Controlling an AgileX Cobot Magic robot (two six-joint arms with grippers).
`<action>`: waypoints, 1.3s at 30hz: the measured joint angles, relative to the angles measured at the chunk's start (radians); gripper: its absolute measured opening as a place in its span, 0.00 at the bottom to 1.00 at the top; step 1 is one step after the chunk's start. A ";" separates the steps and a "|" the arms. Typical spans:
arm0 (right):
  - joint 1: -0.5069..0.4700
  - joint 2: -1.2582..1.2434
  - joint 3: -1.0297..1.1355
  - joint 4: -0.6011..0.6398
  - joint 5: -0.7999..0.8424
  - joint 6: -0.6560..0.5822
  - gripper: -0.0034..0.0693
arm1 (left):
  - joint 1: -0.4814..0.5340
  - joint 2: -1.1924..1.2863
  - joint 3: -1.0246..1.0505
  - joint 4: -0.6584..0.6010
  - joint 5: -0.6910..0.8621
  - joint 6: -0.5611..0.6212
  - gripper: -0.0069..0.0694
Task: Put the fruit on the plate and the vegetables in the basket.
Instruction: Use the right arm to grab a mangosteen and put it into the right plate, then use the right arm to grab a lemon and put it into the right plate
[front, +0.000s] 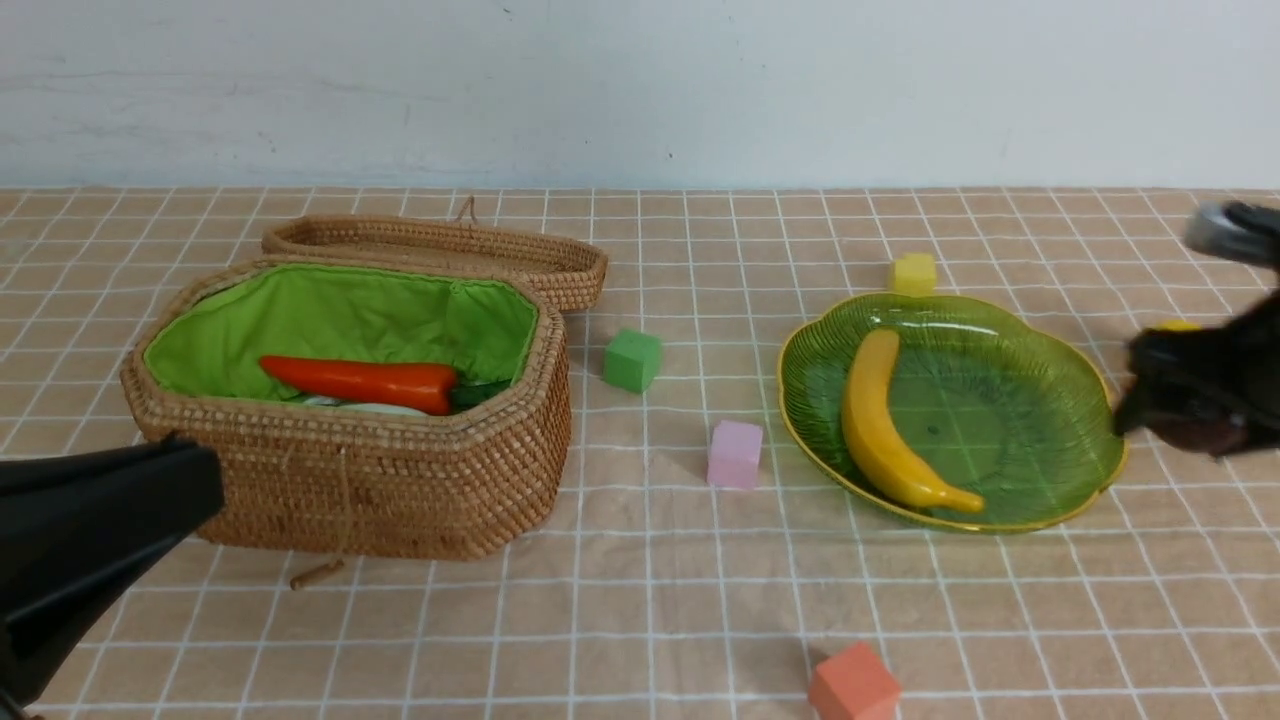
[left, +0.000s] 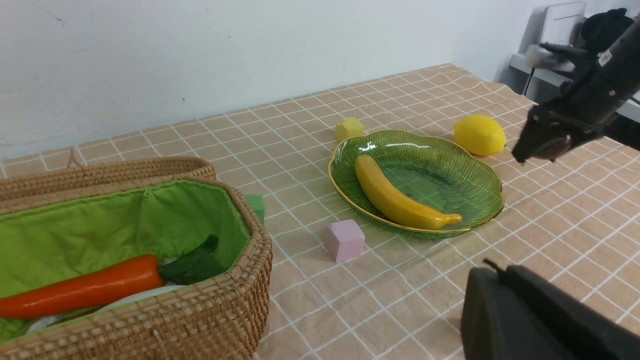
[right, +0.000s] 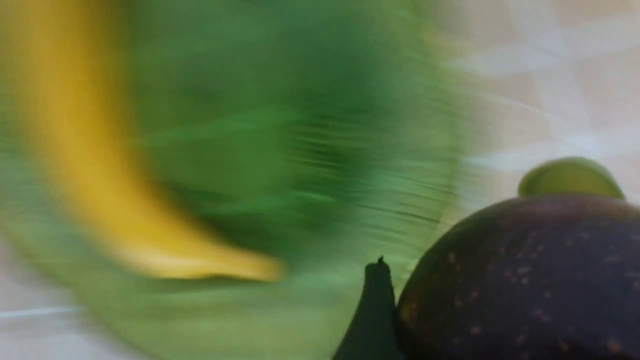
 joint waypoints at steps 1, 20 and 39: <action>0.053 0.002 0.000 0.050 -0.049 -0.035 0.83 | 0.000 0.000 0.000 0.000 0.000 0.000 0.09; 0.100 0.040 -0.073 0.045 -0.068 -0.121 0.92 | 0.000 0.000 0.000 0.001 -0.046 0.000 0.09; -0.148 0.419 -0.472 -0.200 -0.024 -0.180 0.98 | 0.000 0.000 0.000 0.001 -0.098 0.000 0.09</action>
